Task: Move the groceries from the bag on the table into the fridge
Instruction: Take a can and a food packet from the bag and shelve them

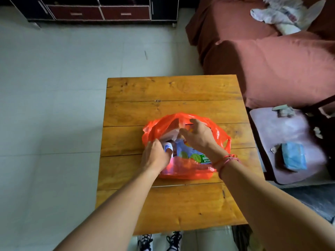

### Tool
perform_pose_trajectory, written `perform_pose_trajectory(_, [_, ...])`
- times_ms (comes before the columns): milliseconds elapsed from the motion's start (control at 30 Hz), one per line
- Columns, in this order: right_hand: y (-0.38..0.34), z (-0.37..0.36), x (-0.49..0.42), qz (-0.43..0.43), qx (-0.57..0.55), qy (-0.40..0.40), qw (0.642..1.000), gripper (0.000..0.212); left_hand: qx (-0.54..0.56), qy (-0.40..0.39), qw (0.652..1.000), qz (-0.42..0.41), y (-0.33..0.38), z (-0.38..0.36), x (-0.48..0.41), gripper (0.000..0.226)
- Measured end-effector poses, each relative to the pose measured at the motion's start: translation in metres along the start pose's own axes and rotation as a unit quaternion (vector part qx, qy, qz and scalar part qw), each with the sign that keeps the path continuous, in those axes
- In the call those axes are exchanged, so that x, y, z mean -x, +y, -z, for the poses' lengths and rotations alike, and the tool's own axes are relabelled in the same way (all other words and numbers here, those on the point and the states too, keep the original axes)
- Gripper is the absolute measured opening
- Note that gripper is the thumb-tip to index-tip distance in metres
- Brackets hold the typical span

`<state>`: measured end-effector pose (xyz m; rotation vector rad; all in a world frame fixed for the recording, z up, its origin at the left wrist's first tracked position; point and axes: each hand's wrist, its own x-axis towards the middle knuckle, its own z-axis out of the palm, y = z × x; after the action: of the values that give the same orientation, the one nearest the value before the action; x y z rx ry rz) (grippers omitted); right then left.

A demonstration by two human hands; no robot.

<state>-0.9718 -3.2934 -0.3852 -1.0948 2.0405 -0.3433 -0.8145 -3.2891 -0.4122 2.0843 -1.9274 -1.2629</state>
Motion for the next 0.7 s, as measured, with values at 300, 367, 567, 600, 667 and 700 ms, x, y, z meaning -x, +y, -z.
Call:
perform_pose_trajectory(300, [0.003,-0.023,-0.044,-0.069,-0.1,-0.005,0.993,0.023,-0.032,-0.033,0.998,0.04,-0.011,-0.027,-0.015,0.045])
perform_pose_trajectory(367, [0.001,-0.026,-0.051,-0.075,-0.085,-0.002,0.994,0.029,-0.031,-0.038,0.998,0.048,-0.011,-0.031,-0.018,0.041])
perform_pose_trajectory(567, [-0.004,-0.034,-0.068,-0.095,-0.058,-0.011,0.994,0.036,-0.078,-0.002,0.995,0.061,-0.013,-0.041,-0.025,0.07])
perform_pose_trajectory(600, [-0.005,-0.035,-0.068,-0.097,-0.06,-0.011,0.993,0.037,-0.089,0.002,0.994,0.059,-0.013,-0.041,-0.025,0.072])
perform_pose_trajectory(667, [-0.004,-0.038,-0.07,-0.104,-0.074,-0.011,0.992,0.037,-0.103,0.007,0.994,0.044,-0.014,-0.042,-0.025,0.074])
perform_pose_trajectory(700, [-0.004,-0.038,-0.069,-0.105,-0.078,-0.009,0.991,0.036,-0.104,0.005,0.994,0.041,-0.015,-0.043,-0.025,0.074])
